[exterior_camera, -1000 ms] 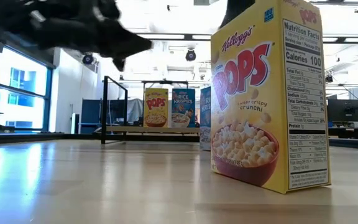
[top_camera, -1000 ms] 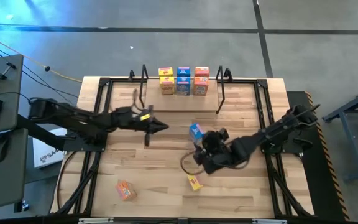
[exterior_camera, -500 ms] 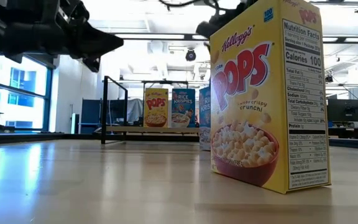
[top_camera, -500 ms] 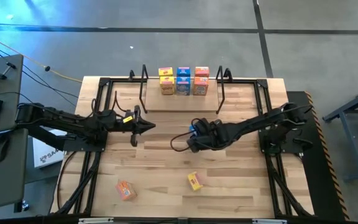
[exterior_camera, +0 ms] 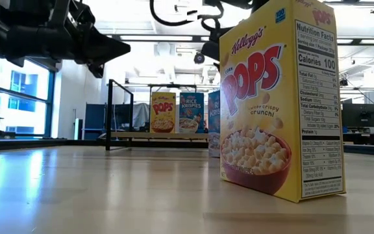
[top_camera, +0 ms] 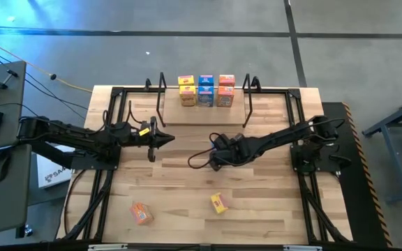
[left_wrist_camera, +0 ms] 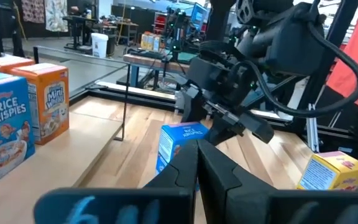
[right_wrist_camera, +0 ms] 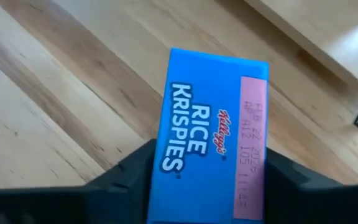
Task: Stack cereal on shelf
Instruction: Put the blue cereal box on the shelf aligned with the other blue cereal boxes
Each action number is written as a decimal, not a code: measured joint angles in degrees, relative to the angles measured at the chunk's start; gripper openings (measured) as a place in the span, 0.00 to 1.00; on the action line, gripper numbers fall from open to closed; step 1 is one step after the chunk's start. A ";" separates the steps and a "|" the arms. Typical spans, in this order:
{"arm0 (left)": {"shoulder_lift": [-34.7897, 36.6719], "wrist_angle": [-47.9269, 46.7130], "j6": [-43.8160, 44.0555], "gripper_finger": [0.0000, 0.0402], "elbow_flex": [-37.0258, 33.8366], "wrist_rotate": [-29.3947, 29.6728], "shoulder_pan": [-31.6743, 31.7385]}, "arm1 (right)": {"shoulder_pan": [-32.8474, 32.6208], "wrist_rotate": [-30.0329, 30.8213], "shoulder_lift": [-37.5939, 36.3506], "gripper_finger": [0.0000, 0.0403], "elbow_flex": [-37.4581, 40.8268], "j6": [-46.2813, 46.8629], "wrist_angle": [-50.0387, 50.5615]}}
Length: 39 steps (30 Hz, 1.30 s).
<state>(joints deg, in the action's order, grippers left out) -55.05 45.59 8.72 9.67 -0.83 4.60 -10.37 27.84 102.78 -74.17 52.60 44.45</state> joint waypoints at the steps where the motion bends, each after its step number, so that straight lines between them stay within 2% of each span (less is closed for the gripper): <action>1: 0.00 -0.23 0.15 0.00 0.00 -0.01 -0.02 | 0.00 0.01 -0.02 0.42 0.00 -0.93 -0.33; 4: 0.00 -0.40 0.44 0.00 0.00 -0.02 -0.02 | 0.00 -0.59 -0.04 0.35 -0.02 -4.83 -1.17; 6: 0.00 -0.63 0.67 0.00 0.00 -0.25 0.00 | 0.00 -1.78 -0.13 0.34 -0.92 -8.19 -0.80; 9: -0.02 -1.06 0.63 0.00 0.00 -0.36 0.02 | 0.07 -1.97 -0.19 0.37 -4.83 -15.81 -0.03; 13: 0.00 -0.98 0.60 0.00 0.00 -0.36 0.02 | 2.15 -2.66 -0.26 0.41 -12.31 -30.47 2.05; 18: 0.00 -0.94 0.08 0.00 0.00 -0.39 0.02 | 9.52 -8.25 -0.44 0.42 -20.34 -49.49 3.42; 23: 0.00 -0.92 -0.71 0.00 0.00 -0.39 0.02 | 19.33 -18.25 -0.44 0.42 -20.97 -63.31 2.72; 30: 0.00 -0.65 -0.91 0.00 0.00 -0.12 0.02 | 26.56 -26.38 -0.21 0.42 -18.25 -70.87 -3.29; 39: -0.02 -0.64 -0.91 0.00 0.00 0.29 0.04 | 29.20 -28.33 0.55 0.42 -14.56 -74.34 -8.89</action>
<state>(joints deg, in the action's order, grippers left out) -55.06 44.95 7.81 9.67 -0.54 4.64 18.83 -0.49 103.33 -88.73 -21.73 35.56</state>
